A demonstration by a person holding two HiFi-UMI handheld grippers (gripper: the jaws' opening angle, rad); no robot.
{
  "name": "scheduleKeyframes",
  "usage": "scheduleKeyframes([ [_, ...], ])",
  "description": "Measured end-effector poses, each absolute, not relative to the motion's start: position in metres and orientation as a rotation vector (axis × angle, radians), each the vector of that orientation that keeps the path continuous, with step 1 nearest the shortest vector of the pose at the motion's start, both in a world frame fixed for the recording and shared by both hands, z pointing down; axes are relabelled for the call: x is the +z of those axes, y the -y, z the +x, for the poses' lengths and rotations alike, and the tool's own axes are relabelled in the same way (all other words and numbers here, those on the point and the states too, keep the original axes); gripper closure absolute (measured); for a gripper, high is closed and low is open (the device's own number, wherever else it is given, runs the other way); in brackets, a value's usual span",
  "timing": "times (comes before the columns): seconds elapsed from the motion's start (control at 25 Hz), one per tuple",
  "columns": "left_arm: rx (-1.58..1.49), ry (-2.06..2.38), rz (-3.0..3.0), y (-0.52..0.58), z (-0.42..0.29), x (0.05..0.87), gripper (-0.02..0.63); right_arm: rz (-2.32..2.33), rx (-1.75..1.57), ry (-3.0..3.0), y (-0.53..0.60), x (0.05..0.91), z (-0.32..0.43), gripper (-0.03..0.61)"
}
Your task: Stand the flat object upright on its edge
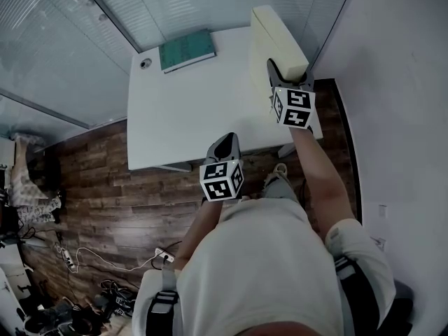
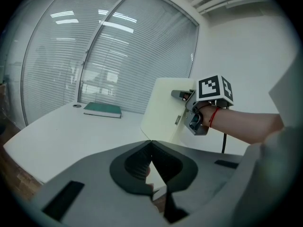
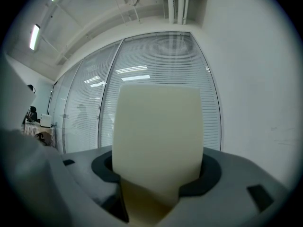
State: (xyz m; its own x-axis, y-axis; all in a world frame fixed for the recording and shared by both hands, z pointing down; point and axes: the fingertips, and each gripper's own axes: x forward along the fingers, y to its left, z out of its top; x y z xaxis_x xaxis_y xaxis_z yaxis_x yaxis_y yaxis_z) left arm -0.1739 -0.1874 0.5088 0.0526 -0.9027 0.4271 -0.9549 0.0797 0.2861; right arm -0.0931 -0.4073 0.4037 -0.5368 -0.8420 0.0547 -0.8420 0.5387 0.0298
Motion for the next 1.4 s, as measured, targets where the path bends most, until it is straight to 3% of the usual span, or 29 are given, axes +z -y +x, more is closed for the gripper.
scheduleKeyframes([
  [0.24,0.145,1.857,1.834,0.173,-0.169,0.509,0.594,1.46,0.009,2.702,0.396,0.403,-0.086,0.265],
  [0.56,0.152,1.856,1.853,0.162,-0.166,0.502,0.593,1.438,0.028,2.694,0.385,0.407,-0.079,0.186],
  [1.4,0.124,1.814,1.933,0.149,-0.152,0.487,0.592,1.437,0.129,2.714,0.305,0.402,-0.042,0.184],
])
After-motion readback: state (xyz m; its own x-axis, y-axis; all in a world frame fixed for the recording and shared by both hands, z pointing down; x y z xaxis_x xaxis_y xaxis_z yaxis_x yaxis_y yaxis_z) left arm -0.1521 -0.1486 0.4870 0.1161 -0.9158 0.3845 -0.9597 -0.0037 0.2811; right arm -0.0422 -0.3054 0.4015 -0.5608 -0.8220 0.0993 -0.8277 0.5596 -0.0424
